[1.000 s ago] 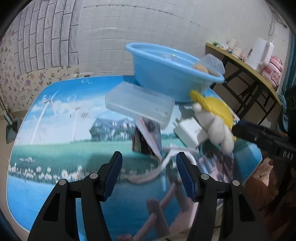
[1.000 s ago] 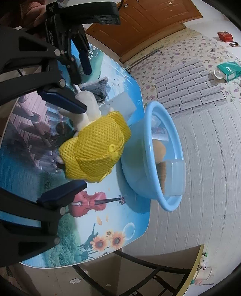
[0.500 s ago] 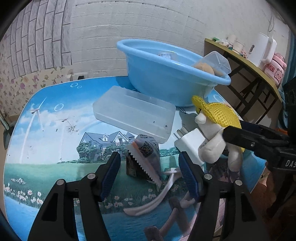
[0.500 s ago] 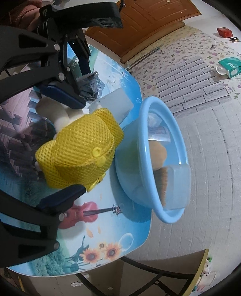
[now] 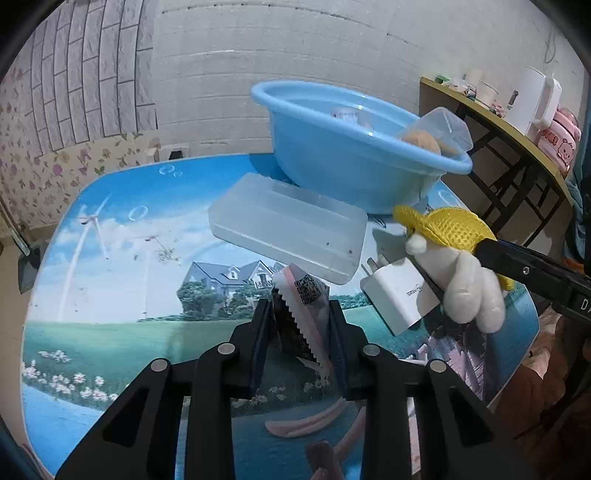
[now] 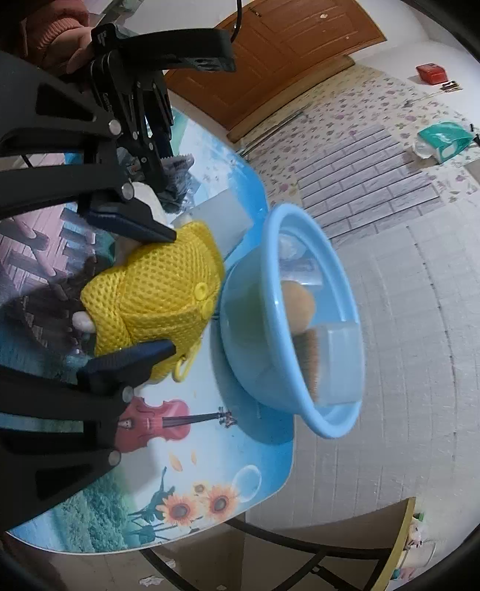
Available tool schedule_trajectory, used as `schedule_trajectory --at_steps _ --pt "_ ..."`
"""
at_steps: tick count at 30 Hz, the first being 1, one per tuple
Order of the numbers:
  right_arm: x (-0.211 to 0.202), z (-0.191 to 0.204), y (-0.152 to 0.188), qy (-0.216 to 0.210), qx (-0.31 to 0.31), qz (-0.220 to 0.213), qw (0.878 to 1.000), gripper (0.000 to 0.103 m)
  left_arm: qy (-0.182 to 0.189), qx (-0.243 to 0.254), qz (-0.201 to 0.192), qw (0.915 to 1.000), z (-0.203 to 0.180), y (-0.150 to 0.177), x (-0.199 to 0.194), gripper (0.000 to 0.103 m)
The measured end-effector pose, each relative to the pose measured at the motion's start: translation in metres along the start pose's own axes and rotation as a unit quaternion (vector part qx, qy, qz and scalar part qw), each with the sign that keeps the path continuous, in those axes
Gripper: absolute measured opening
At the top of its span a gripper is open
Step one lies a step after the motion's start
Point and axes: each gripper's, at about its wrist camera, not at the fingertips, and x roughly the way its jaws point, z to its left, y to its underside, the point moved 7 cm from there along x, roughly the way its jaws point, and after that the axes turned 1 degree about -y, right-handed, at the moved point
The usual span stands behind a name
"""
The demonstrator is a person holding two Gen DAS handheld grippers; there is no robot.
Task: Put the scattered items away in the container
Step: 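Grasp the striped snack packet with the left tool while the right tool grasps the plush bunny in yellow hat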
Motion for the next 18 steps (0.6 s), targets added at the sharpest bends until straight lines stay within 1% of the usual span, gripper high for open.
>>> schedule_trajectory --at_steps 7,12,18 --pt "-0.021 0.003 -0.005 -0.005 -0.014 -0.026 1.000 0.050 -0.013 -0.003 -0.013 0.9998 0.001 -0.004 -0.018 0.028" --pt "-0.036 0.001 -0.010 -0.004 -0.015 -0.044 0.999 0.049 -0.024 -0.001 -0.013 0.9996 0.002 -0.003 -0.021 0.027" --pt "-0.040 -0.001 -0.013 -0.004 -0.010 -0.052 0.999 0.049 -0.028 0.001 -0.020 0.9994 0.000 -0.008 -0.030 0.027"
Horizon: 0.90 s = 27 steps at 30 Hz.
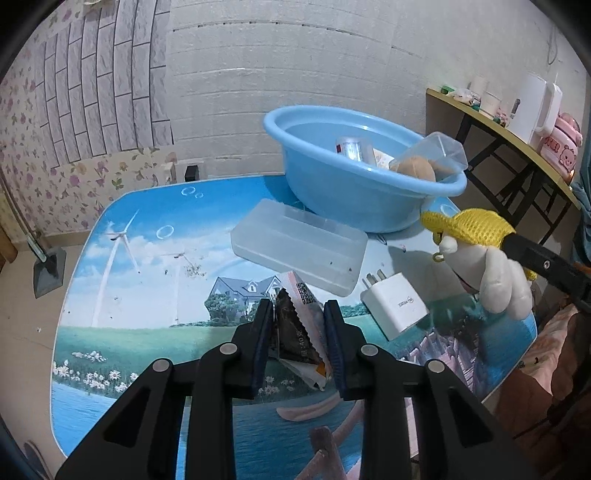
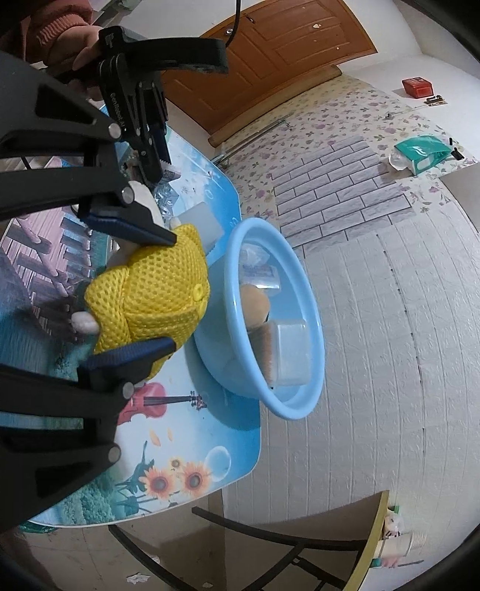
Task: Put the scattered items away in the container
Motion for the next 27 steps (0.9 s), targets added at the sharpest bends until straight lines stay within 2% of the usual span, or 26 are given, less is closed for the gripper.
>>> schedule_trajectory --at_steps 2,4,9,15,18,20,22,27 --pt "-0.001 0.001 0.000 -0.003 -0.001 -0.001 1.000 0.049 0.001 -0.001 -0.001 1.0000 0.000 -0.002 -0.003 0.027" --pt "-0.002 0.003 0.001 -0.005 -0.003 -0.002 1.000 0.049 0.004 -0.005 -0.003 1.0000 -0.001 -0.004 -0.005 0.022" --pt "-0.004 0.004 0.000 -0.005 -0.003 -0.004 1.000 0.049 0.005 -0.006 -0.012 0.9999 -0.002 -0.009 -0.011 0.022" --pt "-0.005 0.004 0.001 -0.002 -0.002 -0.004 1.000 0.049 -0.003 -0.001 0.004 1.0000 0.000 -0.003 0.001 0.022" --pt "-0.004 0.003 0.002 -0.001 0.001 -0.003 1.000 0.049 -0.010 0.002 0.013 0.9999 0.001 0.002 0.007 0.027" --pt "-0.003 0.002 0.002 -0.001 0.001 -0.001 1.000 0.049 -0.016 0.006 0.017 0.9997 0.001 0.005 0.011 0.034" --pt "-0.002 0.003 0.002 -0.002 0.000 0.000 1.000 0.049 -0.024 0.012 0.022 0.9994 0.001 0.007 0.016 0.046" --pt "0.000 0.002 0.001 -0.002 -0.001 0.005 1.000 0.049 -0.023 0.015 0.027 0.9992 0.000 0.009 0.025 0.052"
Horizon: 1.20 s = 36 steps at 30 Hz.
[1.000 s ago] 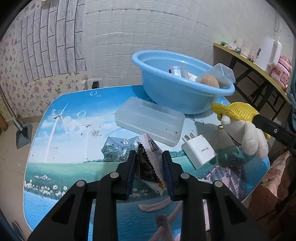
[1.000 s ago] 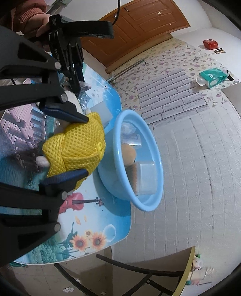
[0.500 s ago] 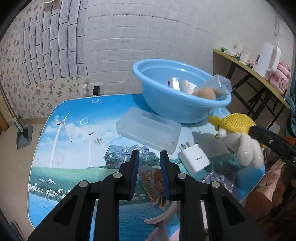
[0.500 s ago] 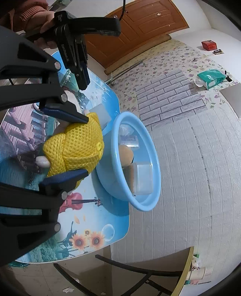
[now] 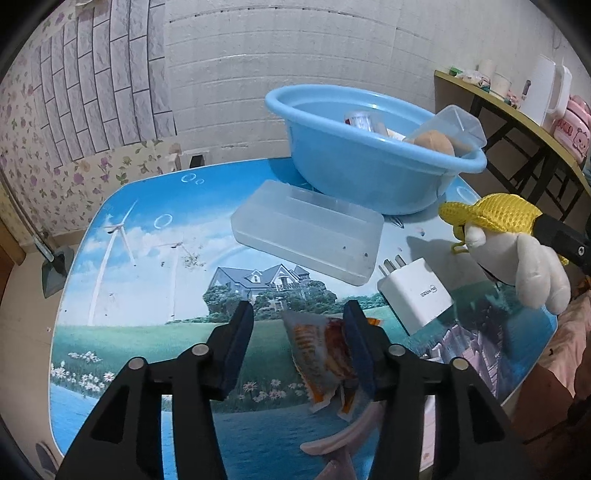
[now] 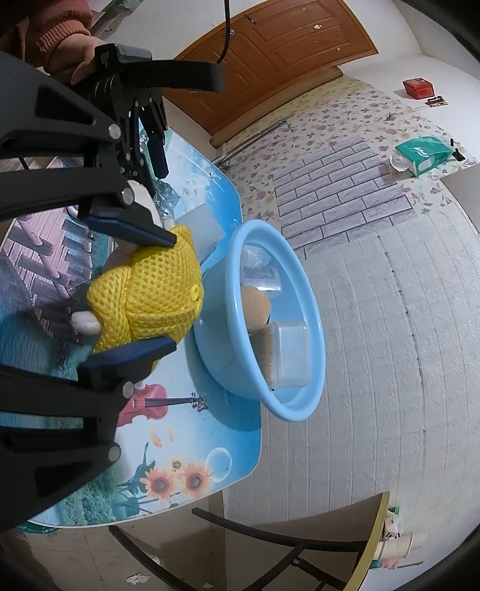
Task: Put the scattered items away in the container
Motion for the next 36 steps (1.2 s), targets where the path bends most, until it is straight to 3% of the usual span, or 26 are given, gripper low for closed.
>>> schedule_trajectory --at_steps 9,14,15,17,18,36 --pt "0.003 -0.001 0.001 0.001 0.002 0.004 1.000 0.049 0.002 0.013 0.004 0.9999 -0.010 0.003 0.014 0.072" --pt "0.003 -0.001 0.002 0.002 0.003 0.006 1.000 0.049 0.005 0.024 0.004 0.9997 -0.016 0.006 0.021 0.073" --pt "0.004 -0.001 0.002 0.002 0.003 0.006 1.000 0.048 0.004 0.026 0.004 0.9997 -0.017 0.006 0.022 0.072" --pt "0.004 -0.001 0.002 0.002 0.002 0.006 1.000 0.048 0.018 0.022 -0.001 0.9996 -0.018 0.004 0.020 0.049" --pt "0.004 -0.001 0.002 0.002 0.002 0.006 1.000 0.048 0.024 0.019 -0.003 0.9995 -0.019 0.003 0.018 0.030" --pt "-0.014 0.002 -0.010 -0.005 0.004 -0.026 1.000 0.048 0.028 -0.015 -0.047 0.9984 -0.001 -0.020 -0.027 0.024"
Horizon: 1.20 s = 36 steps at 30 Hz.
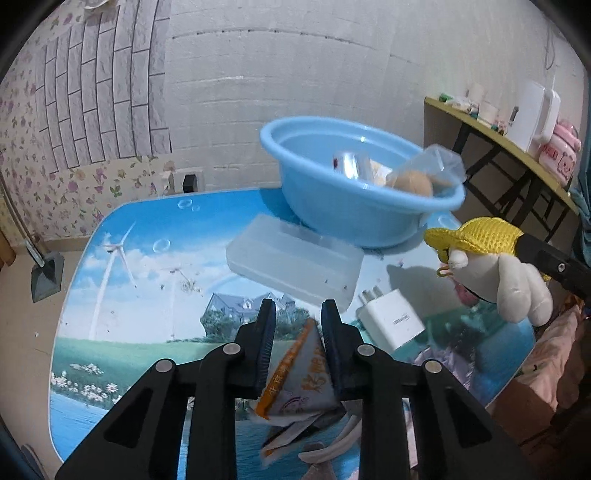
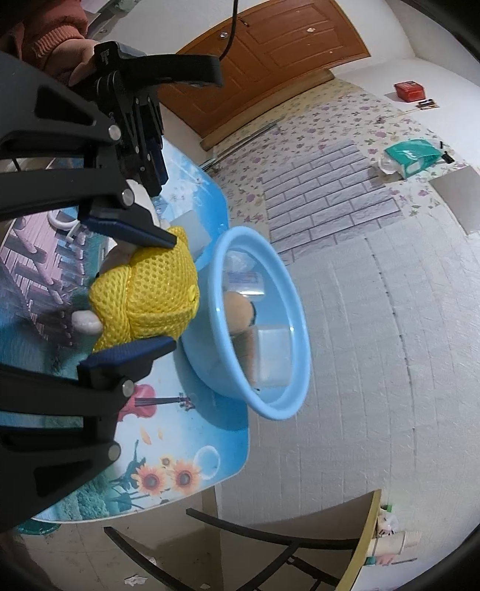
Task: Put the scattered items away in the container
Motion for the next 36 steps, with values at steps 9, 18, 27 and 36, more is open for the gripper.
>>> schedule_trajectory --at_steps 9,18,27,36 --pt "0.004 -0.002 -0.009 -0.004 0.002 0.005 1.000 0.048 -0.003 0.006 -0.016 0.9999 0.001 -0.013 -0.009 0.020" --pt "0.013 -0.008 -0.003 0.001 0.008 0.020 1.000 0.048 -0.007 -0.025 0.008 0.9996 0.028 0.018 -0.017 0.061" --pt "0.022 -0.004 0.001 0.006 0.002 0.034 0.999 0.048 -0.005 -0.030 0.042 0.9987 0.035 0.052 0.002 0.068" --pt "0.019 -0.003 -0.001 0.013 -0.001 0.031 0.999 0.047 -0.004 0.005 0.040 0.9992 0.022 0.053 0.008 0.033"
